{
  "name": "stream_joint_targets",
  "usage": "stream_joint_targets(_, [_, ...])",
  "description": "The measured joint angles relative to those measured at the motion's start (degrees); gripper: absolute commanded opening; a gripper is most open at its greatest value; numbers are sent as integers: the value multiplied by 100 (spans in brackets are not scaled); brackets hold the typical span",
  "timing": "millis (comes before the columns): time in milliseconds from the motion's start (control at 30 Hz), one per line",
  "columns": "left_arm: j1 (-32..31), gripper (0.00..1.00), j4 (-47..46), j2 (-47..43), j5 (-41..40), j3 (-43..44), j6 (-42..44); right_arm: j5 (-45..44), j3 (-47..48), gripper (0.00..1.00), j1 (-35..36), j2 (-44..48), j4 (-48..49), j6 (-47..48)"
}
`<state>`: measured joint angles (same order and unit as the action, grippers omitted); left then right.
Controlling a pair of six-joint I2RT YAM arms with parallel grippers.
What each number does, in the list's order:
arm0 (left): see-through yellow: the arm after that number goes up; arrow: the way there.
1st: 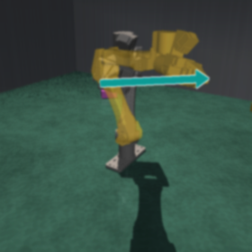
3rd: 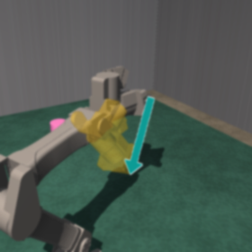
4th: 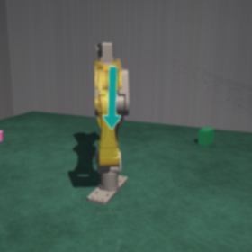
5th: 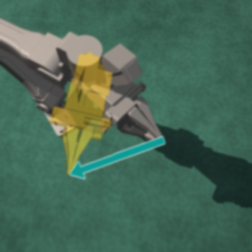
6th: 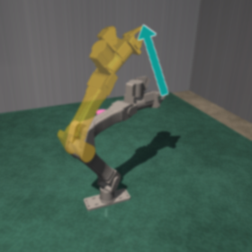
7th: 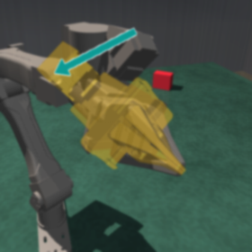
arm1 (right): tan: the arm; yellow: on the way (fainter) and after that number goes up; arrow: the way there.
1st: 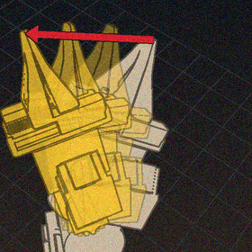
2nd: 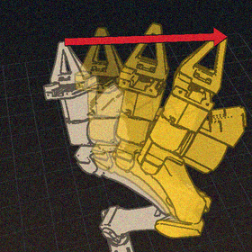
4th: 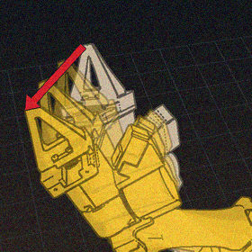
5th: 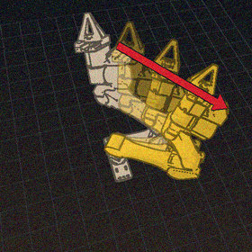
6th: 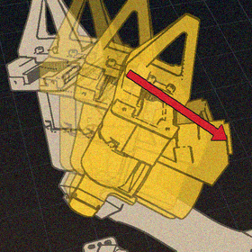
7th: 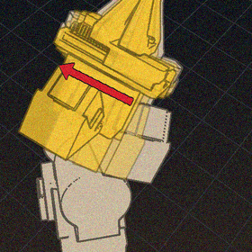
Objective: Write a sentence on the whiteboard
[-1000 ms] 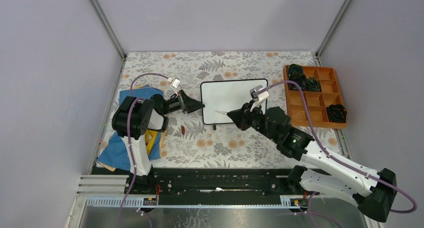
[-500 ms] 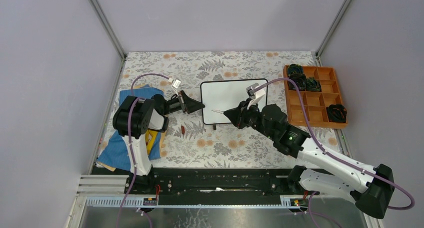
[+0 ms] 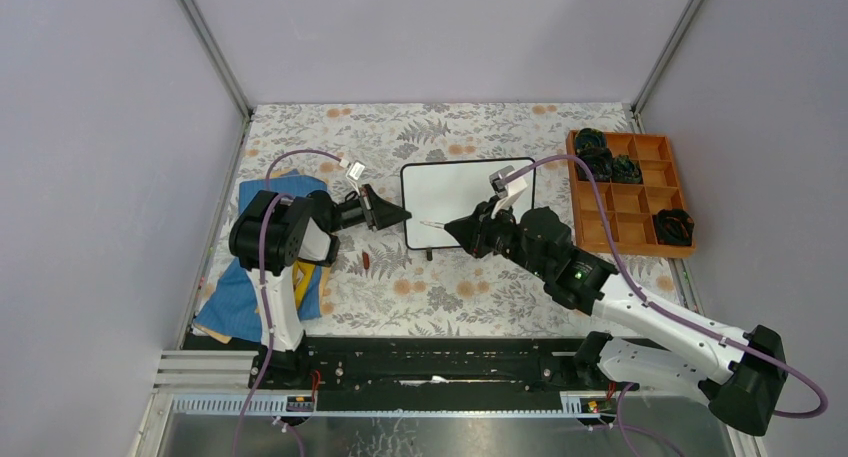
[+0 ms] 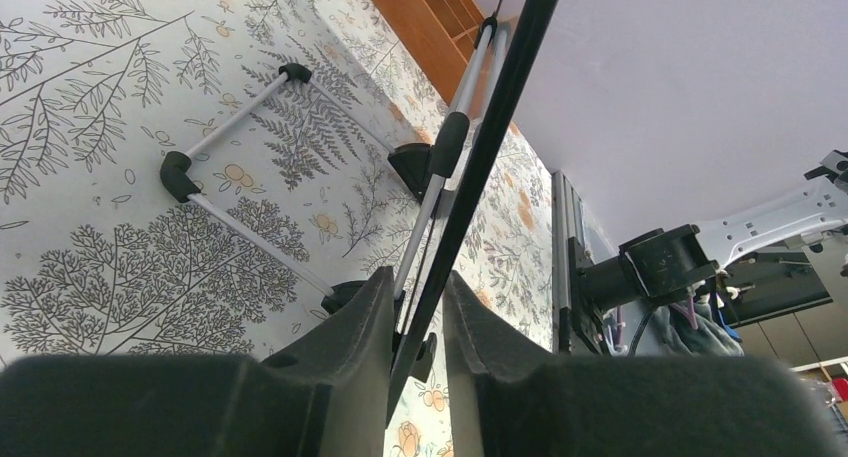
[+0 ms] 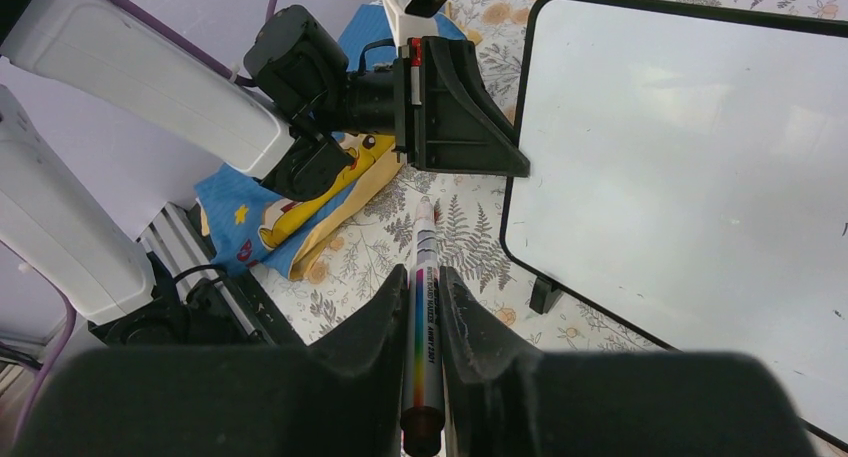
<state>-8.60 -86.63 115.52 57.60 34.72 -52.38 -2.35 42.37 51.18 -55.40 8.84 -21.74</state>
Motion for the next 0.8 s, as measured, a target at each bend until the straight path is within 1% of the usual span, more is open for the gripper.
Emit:
stream_joint_targets(167, [-15,24,-4,0,2,0,42,-2,52,0,0,-46,2,0])
stream_joint_targets(400, [-35,20,-20,0,-2,-2,76,-50,96,0,0,-116,33,7])
stream_joint_targets(600, [-37,18,-42,0,-4,-2,142,-636,96,0,2,-254,68,116])
stream_joint_targets(800, [-37,16,-72,-2,-7,-9,203,-1333,98,0,4,-533,319,417])
